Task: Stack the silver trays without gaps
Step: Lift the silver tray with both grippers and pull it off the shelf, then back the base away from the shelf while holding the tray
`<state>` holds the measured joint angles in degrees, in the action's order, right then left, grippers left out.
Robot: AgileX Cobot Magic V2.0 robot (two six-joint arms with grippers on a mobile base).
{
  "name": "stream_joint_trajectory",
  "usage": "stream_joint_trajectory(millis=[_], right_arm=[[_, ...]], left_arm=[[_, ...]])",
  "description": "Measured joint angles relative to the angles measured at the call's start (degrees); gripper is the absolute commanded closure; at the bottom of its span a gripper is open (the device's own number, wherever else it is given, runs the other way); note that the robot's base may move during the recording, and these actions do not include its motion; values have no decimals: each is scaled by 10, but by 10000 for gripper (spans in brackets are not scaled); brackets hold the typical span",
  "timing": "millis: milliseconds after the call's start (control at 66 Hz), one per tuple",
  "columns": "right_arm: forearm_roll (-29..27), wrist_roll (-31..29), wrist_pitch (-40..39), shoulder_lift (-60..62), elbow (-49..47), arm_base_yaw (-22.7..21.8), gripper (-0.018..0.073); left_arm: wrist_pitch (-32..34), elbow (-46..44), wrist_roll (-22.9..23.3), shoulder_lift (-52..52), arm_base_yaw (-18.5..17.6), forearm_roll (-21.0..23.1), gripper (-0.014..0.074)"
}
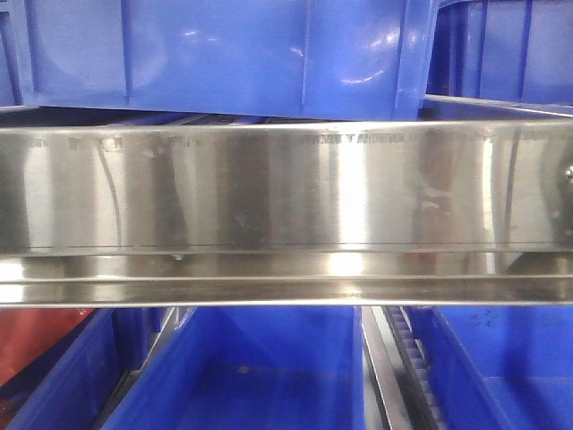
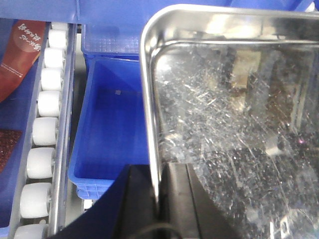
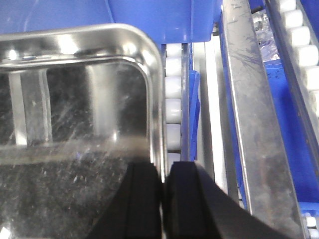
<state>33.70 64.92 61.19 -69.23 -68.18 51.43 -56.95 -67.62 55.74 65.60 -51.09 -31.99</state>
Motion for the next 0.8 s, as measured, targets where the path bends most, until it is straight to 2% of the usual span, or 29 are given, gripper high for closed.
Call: stream_joint_trajectory(millis=[803], right_arm=[[1,1,0,0,0,0,564]], left_arm=[[0,0,0,0,0,1,613]])
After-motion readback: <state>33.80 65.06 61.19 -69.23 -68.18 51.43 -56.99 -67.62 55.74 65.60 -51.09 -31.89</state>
